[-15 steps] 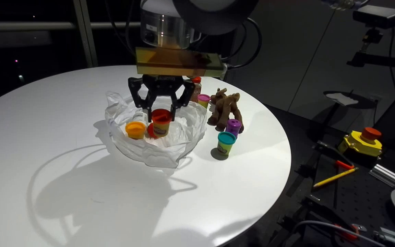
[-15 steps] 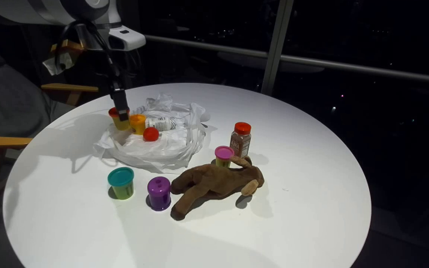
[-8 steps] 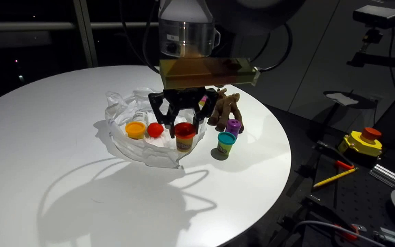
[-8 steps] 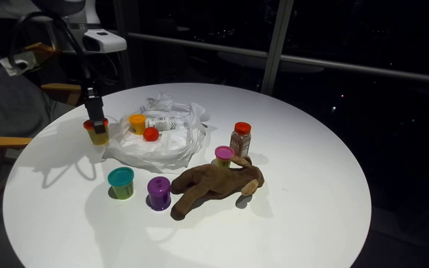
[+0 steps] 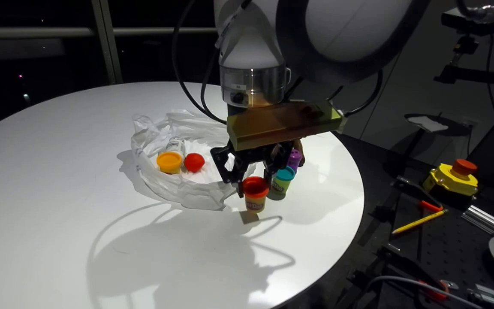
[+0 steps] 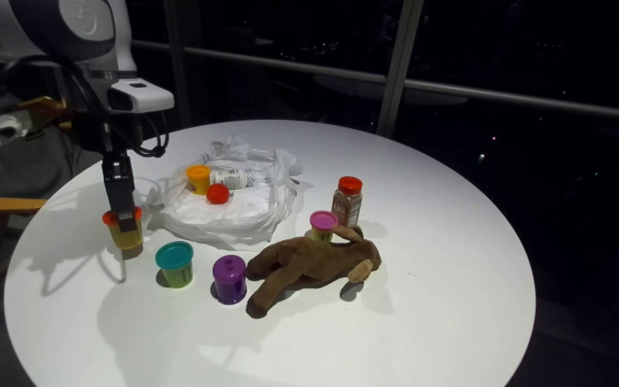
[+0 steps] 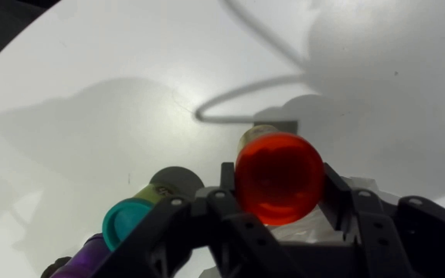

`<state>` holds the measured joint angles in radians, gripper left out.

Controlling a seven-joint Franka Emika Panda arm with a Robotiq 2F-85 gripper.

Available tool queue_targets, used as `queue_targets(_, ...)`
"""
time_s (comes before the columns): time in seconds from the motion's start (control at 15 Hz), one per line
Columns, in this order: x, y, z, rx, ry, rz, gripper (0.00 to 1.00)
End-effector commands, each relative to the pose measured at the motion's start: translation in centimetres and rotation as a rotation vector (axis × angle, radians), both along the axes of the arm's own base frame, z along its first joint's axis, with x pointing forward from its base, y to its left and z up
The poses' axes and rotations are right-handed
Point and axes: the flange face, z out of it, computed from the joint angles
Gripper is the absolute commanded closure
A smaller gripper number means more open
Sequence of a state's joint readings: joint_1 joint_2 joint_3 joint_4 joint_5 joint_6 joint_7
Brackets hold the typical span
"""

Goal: Remove all the objects from the plastic bag and put them on the table

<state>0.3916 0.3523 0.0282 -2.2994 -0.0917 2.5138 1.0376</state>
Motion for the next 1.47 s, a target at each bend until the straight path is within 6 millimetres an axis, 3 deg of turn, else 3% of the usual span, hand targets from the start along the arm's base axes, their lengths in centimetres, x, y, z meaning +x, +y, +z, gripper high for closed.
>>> queue_targets(0.0,0.4,-1.1,-1.4,0.001,0.007,-0.001,0.64)
queue_targets(0.07,0.4,-1.4,-1.9,0.002,0.014,-0.003,0.36)
queue_targets(0.13,0.4,-1.6,-2.4,0.002,0.022,-0.005,0.21)
queue_targets(0.33,0.3,-1.9,-2.0,-0.011,-0.002,-0.003,0.01)
queue_targets(0.6,1.0,-1.3,0.9,-0.099,-0.057,0.15,0.0)
queue_targets(0.8,2.9,-0.8,3.3,-0.123,-0.095,0.217,0.0)
queue_targets(1.2,9.0,0.2,6.6,-0.024,-0.264,0.055,0.0)
queue_targets(1.4,12.5,1.1,7.1,0.012,-0.308,-0.025,0.0)
